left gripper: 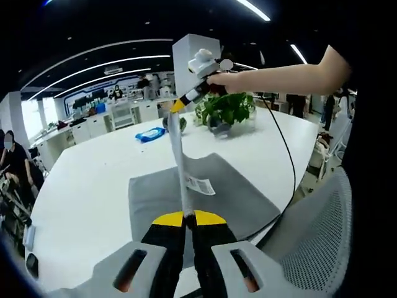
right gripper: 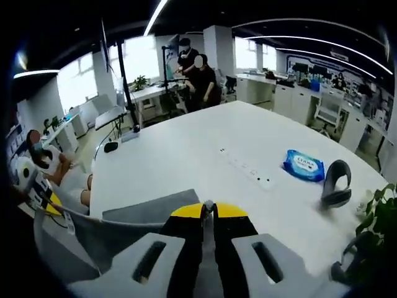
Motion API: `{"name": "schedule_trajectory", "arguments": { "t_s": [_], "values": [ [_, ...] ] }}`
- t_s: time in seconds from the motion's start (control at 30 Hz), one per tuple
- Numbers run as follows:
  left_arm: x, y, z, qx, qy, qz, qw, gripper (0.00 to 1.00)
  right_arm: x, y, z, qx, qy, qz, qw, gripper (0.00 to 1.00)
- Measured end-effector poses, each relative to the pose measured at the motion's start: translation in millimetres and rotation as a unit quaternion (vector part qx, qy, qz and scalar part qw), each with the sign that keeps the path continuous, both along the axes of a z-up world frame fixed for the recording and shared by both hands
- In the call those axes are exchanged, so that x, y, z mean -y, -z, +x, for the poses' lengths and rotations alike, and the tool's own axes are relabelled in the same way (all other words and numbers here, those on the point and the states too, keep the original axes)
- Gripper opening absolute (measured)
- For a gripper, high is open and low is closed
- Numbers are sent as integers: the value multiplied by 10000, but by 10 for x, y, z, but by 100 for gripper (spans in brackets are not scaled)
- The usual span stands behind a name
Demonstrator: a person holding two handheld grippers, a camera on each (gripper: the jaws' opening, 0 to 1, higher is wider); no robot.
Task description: Fold the towel on the table until its edges align and the towel forms a compact rectangular stack.
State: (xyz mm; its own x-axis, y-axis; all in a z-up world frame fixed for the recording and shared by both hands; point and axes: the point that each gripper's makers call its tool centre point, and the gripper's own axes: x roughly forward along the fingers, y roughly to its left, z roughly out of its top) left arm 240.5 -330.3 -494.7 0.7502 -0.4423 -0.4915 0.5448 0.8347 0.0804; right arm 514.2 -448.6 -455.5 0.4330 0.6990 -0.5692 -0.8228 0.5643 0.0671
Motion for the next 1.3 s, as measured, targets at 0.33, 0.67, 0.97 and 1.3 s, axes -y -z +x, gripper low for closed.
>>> {"name": "schedule_trajectory", "arguments": {
  "t_s": [0.33,0.67,0.97,1.3],
  "values": [
    [-215,172,72,-242,-259,-81,9993,3,-145,218,62,-260,40,35,9996,2],
    [-357,372,87,-517,-356,132,9979,3,-351,495,132,-519,-62,-94,9986,3],
    [-475,498,96,-817,-572,142,9949,3,-536,658,270,-1004,57,277,9945,3],
    [-561,700,93,-1011,-608,814,9897,2,-721,914,393,-1756,391,688,9813,3]
  ]
}}
